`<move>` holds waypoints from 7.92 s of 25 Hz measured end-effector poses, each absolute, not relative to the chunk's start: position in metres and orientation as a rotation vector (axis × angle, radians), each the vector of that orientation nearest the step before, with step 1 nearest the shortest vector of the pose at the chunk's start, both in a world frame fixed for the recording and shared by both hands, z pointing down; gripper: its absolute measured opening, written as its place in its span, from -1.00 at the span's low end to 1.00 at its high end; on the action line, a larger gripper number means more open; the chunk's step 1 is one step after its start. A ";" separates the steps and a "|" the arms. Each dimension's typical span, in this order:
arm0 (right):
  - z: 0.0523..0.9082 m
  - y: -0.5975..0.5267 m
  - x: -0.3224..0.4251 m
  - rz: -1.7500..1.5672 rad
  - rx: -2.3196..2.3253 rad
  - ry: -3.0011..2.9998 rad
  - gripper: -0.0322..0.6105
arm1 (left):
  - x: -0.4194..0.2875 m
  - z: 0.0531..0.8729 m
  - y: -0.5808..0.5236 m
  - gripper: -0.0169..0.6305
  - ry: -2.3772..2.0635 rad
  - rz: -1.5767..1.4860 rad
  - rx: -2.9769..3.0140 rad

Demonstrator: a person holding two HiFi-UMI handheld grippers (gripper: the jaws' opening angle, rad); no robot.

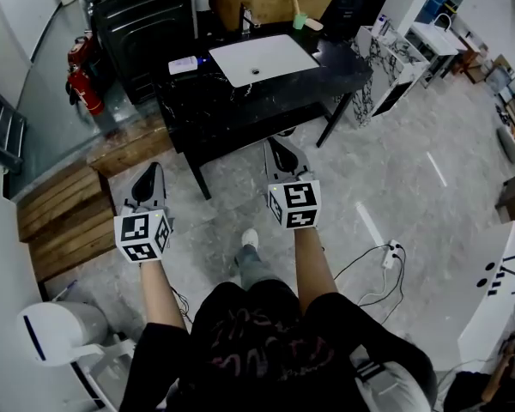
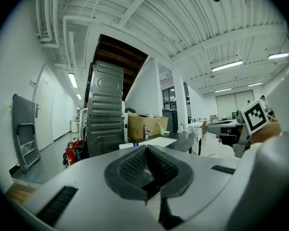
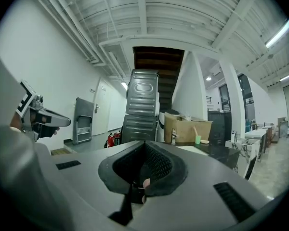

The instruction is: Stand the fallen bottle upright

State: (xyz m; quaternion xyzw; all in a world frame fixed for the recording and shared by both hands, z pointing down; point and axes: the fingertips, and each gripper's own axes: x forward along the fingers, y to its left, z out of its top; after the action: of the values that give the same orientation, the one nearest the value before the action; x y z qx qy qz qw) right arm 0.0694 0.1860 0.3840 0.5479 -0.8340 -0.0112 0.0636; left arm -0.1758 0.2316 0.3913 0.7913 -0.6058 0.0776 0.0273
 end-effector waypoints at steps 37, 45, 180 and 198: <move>0.418 -0.160 0.085 0.092 1.488 -2.580 -0.86 | -0.145 0.409 -0.099 -0.90 -1.872 0.381 2.366; 0.425 -0.219 0.063 0.116 1.510 -2.550 -0.86 | -0.160 0.424 -0.167 -0.90 -1.793 0.385 2.397; 0.483 -0.344 -0.015 0.251 1.399 -2.517 -0.86 | -0.208 0.485 -0.325 -0.49 -1.156 0.744 2.638; 0.478 -0.330 -0.048 0.207 1.343 -2.524 -0.86 | -0.231 0.486 -0.313 -0.47 -1.259 0.641 2.621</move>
State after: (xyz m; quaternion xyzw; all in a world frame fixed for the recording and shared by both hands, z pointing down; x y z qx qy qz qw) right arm -0.0477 -0.3295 0.4781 0.4641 -0.8722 0.0714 0.1370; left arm -0.2308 -0.3134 0.4855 0.8773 -0.4213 0.2146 0.0822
